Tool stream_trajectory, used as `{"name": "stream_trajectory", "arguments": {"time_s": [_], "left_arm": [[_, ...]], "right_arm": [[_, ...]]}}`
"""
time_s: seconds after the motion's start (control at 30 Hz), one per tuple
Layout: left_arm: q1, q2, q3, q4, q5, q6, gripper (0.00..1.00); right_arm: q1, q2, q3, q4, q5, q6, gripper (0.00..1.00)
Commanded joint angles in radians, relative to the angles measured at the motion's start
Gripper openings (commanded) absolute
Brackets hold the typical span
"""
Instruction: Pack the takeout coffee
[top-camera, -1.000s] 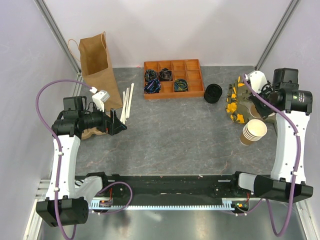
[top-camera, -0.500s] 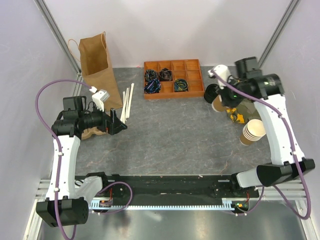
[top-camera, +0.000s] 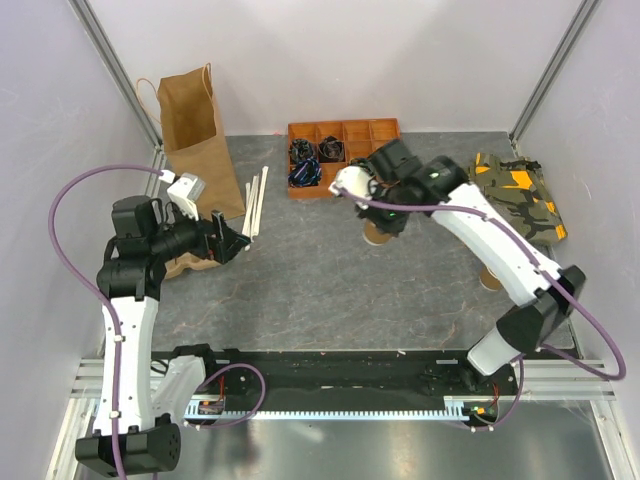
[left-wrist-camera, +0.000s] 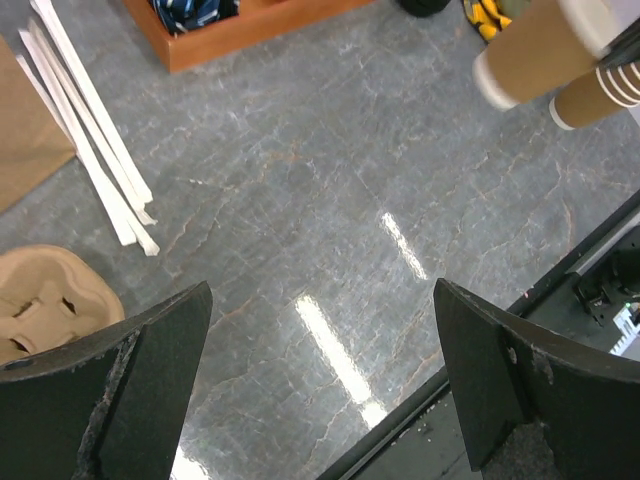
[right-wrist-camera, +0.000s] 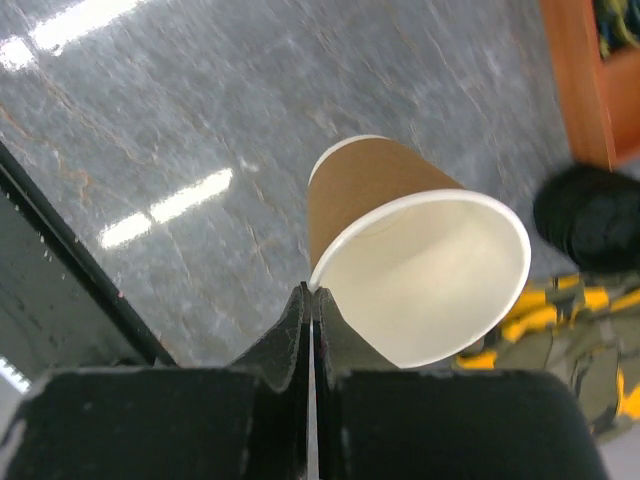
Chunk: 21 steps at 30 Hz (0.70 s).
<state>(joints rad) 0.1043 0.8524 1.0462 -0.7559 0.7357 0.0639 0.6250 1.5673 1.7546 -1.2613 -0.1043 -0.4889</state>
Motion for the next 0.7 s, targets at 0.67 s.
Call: {"name": "stream_trajectory", "arguments": {"time_s": [0.67], "left_arm": [[0.000,0.034,-0.012,-0.011,-0.007,0.036,1.00]], "right_arm": [[0.395,0.238,-0.204,0.364,0.200,0.036,0.00]]}}
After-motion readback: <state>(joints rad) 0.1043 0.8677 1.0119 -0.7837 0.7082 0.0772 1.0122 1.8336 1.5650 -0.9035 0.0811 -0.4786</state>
